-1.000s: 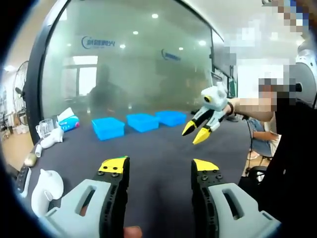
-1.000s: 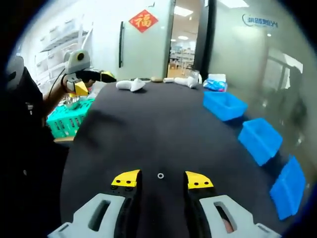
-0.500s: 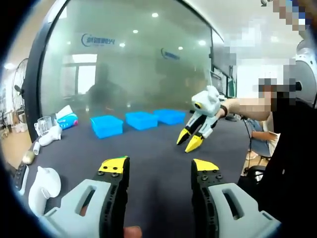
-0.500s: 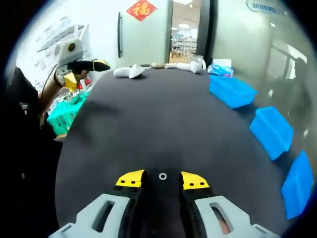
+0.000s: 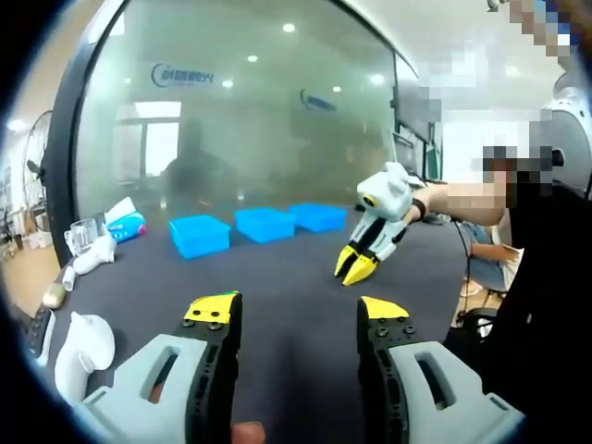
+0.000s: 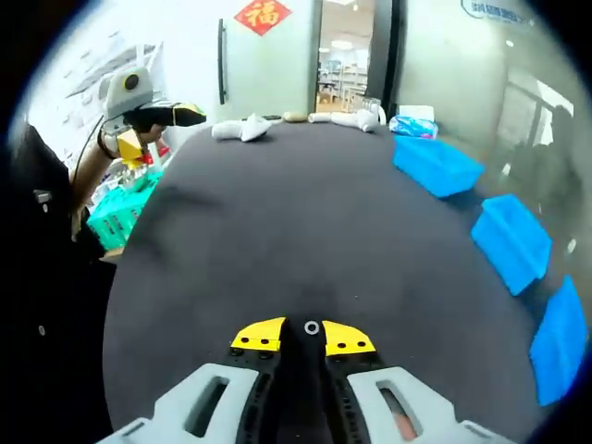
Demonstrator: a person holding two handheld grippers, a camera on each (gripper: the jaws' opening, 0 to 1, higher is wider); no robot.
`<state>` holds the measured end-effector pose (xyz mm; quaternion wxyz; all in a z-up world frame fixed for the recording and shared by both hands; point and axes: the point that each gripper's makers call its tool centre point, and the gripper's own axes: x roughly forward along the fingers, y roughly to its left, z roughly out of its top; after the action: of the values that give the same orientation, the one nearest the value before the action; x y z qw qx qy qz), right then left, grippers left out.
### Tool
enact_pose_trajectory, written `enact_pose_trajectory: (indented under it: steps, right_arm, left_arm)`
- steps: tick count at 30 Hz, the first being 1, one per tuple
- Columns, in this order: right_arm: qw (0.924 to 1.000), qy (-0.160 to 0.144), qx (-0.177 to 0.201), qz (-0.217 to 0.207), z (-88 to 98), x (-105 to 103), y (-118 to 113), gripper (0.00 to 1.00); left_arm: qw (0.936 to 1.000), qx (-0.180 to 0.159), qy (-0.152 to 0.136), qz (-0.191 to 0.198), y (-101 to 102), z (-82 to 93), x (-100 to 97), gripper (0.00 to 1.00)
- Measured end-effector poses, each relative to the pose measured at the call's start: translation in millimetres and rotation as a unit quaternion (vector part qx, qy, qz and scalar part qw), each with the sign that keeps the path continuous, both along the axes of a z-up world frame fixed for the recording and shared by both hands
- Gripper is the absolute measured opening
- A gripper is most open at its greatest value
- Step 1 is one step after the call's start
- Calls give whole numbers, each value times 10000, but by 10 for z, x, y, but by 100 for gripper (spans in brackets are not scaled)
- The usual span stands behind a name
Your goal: Sort the screws, nuts, and washers into the corresponding bins
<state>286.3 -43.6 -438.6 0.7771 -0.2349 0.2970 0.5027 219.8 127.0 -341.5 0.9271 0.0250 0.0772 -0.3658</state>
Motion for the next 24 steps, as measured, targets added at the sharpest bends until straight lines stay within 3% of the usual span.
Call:
enact_pose_trajectory:
  steps: [7,15,24]
  right_arm:
    - [9997,154,114,-156,-9,40,-21,4]
    - [9996,56,196,-180,4,41,-29,4]
    - [9954,-123,805,-507,236,1,-113,4]
  left_arm:
    - [10000,14,-18,-30,-30,17,-7,48]
    - [10000,12,-31,-7,-26,32,-19,48]
    - [10000,-7,-64,7,-27,69,-17,48]
